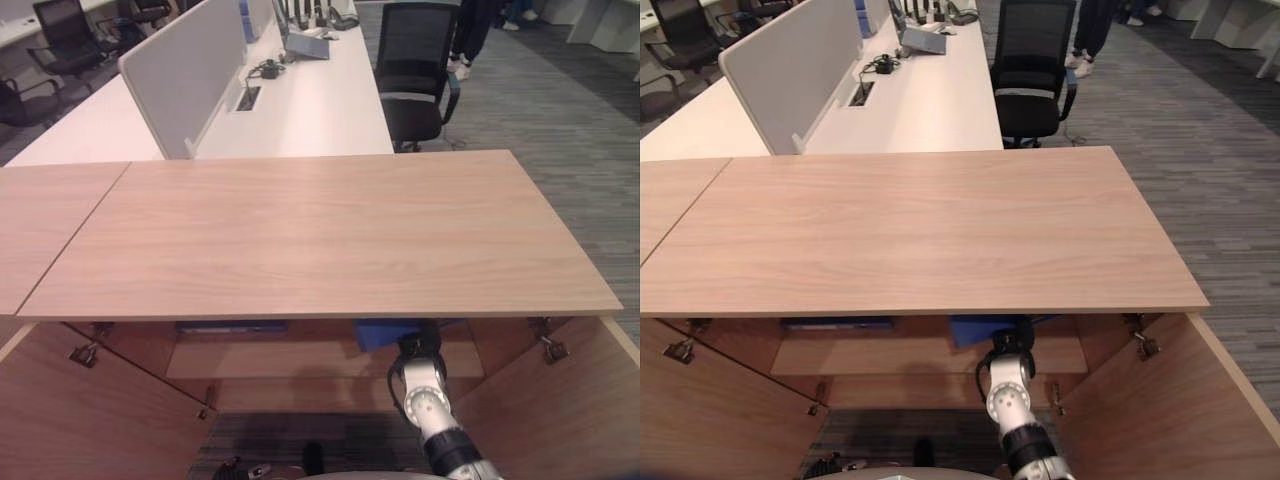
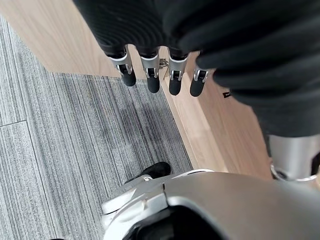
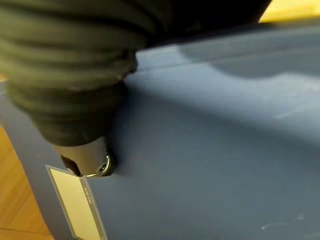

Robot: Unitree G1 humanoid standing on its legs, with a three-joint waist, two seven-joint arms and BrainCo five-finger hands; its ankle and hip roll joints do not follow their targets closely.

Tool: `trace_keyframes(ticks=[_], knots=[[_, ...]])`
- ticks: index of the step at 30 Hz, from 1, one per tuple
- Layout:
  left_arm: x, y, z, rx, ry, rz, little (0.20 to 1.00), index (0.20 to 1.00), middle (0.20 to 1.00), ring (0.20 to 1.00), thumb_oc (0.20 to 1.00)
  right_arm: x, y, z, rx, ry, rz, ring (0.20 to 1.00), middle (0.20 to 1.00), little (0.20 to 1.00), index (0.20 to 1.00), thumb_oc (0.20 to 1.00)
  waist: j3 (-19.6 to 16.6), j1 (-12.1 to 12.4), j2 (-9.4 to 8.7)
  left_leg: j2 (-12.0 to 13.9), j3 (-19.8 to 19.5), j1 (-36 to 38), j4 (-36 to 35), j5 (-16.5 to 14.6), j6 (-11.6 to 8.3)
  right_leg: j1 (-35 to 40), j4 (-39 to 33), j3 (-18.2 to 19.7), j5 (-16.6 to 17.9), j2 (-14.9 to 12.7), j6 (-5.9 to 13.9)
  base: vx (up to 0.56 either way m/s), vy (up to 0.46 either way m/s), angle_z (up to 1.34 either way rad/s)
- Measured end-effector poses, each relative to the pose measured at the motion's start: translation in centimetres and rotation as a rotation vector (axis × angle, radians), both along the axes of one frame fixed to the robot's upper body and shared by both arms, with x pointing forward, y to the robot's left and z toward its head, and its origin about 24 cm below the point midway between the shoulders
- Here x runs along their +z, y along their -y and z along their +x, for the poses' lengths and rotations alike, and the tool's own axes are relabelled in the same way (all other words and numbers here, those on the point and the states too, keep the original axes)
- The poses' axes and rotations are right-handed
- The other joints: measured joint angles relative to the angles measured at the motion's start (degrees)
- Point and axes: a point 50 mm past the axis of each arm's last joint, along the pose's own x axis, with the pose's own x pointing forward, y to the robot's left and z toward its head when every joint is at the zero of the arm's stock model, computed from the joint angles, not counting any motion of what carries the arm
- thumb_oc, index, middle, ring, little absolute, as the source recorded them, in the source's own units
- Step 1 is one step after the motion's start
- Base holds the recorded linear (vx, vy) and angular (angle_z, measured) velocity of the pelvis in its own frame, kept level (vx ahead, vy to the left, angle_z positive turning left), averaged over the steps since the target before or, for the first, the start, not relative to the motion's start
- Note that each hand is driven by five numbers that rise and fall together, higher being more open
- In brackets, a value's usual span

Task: Put the empty folder in the office cabinet

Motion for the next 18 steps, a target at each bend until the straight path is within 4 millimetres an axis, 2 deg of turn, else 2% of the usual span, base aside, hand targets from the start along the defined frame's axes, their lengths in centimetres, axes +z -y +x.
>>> trace_keyframes(ticks=[3, 10, 11, 13, 18], knots=[[0.1, 0.0, 0.2, -0.019, 0.006, -0.007, 1.0, 1.0, 1.0, 1.0, 1.0, 0.4, 0.1, 2.0, -0.041, -0.034, 0.002, 0.2, 0.2, 0.2, 0.2, 0.2, -0.06, 0.75, 0.55, -0.02, -0.69, -0.36, 0.1, 0.15, -0.17, 0.07, -0.02, -1.06, -0.04, -0.1, 0.01, 0.0, -0.016, 0.13], [0.6, 1.3, 1.8, -0.136, 0.076, -0.07, 1.0, 1.0, 1.0, 1.0, 1.0, 2.7, 2.3, 6.2, -0.177, -0.076, 0.061, 0.2, 0.2, 0.2, 0.2, 0.2, 1.11, 3.94, 2.64, -0.25, -3.47, -2.98, 0.54, 1.36, -0.19, -1.02, 0.04, -3.92, 0.03, -0.2, -0.15, -0.05, -0.016, 0.22], [0.7, 1.4, 1.8, -0.144, 0.076, -0.076, 1.0, 1.0, 1.0, 1.0, 1.0, 2.9, 3.2, 6.3, -0.207, -0.075, 0.06, 0.2, 0.2, 0.2, 0.2, 0.2, 1.35, 4.53, 3.09, -0.43, -4.16, -3.62, 0.53, 2.04, 0.19, -1.1, 0.15, -4.55, -0.01, -0.35, -0.11, -0.13, -0.029, 0.26], [0.9, 2.1, 2.9, -0.216, 0.1, -0.091, 1.0, 1.0, 1.0, 1.0, 1.0, 3.8, 6.5, 7.4, -0.318, -0.121, 0.081, 0.2, 0.2, 0.2, 0.2, 0.2, 2.88, 6.31, 4.49, -0.71, -5.13, -5.22, 0.57, 2.63, 0.23, -2.37, 0.77, -5.49, -0.05, -0.68, 0.05, -0.13, -0.028, 0.28], [1.3, 3.4, 4.3, -0.314, 0.138, -0.141, 1.0, 1.0, 1.0, 1.0, 1.0, 5.5, 13.0, 7.0, -0.484, -0.118, 0.087, 0.2, 0.2, 0.2, 0.2, 0.2, 7.54, 8.45, 7.84, -1.13, -7.93, -10.55, 0.56, 4.52, -0.52, -7.32, 2.97, -7.76, -0.19, -1.29, 0.3, -0.11, -0.032, 0.3]])
